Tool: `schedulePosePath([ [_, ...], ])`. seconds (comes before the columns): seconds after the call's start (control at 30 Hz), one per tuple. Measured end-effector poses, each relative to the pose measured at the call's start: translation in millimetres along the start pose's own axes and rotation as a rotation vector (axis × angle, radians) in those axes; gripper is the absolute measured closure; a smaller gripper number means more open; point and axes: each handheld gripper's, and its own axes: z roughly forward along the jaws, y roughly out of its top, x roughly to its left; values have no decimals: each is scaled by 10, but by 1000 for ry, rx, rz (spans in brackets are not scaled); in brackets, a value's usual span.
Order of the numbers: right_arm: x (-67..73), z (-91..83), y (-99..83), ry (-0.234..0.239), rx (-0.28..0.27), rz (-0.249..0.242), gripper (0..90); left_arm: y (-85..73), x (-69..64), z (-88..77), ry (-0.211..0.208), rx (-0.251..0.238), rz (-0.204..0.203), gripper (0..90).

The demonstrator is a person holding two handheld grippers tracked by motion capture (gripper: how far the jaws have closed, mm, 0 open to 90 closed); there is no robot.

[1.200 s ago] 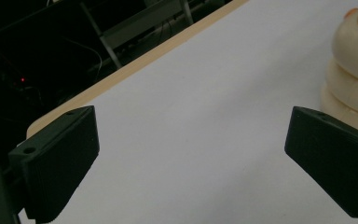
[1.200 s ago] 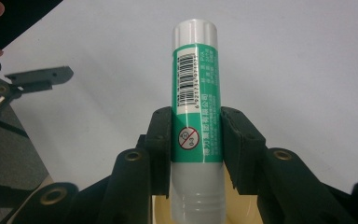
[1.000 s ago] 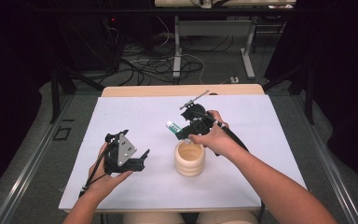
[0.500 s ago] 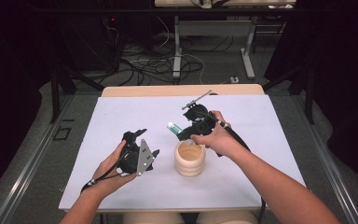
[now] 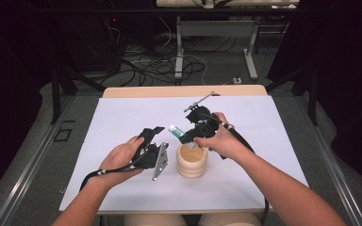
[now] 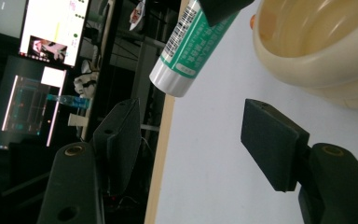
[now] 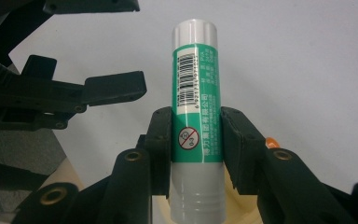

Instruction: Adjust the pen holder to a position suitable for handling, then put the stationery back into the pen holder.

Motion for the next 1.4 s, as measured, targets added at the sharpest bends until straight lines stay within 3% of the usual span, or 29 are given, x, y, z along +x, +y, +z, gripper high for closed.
schedulePosePath([
  [0.37, -27, -3, -1, 0, -7, -10, 659, 4, 22, 61, 17, 4, 23, 402],
  [0.53, -28, -13, 8, -1, 6, -5, 659, 20, 35, 84, 39, 5, 57, 409],
  [0.77, -13, 1, 19, 7, 11, -1, 659, 33, 31, 151, 38, 11, 101, 436],
  [0.83, -17, 5, 26, 11, 19, -27, 659, 46, 30, 164, 43, 17, 132, 444],
  [0.87, -1, 10, 26, 14, 20, -7, 659, 49, 22, 171, 41, 16, 131, 448],
  [0.93, 9, 18, 35, 14, 30, -12, 659, 51, 15, 177, 45, 8, 131, 460],
  [0.97, 15, 20, 39, 16, 29, -20, 659, 56, 5, 176, 47, 9, 145, 468],
  [1.0, 25, 53, 31, 22, -10, -14, 659, 59, 2, 175, 43, 13, 155, 481],
  [1.07, 41, 38, 47, 24, 30, -24, 659, 64, -6, 173, 40, 9, 160, 502],
  [1.13, 51, 46, 49, 25, 29, -22, 659, 72, -28, 176, 38, 1, 172, 518],
  [1.23, 83, 69, 60, 39, 47, -36, 659, 95, -41, 155, 43, 20, 228, 536],
  [1.37, 122, 117, 63, 53, 28, -42, 659, 109, -79, 136, 44, 12, 277, 570],
  [1.4, 131, 105, 75, 50, 58, -46, 659, 109, -79, 136, 44, 12, 277, 587],
])
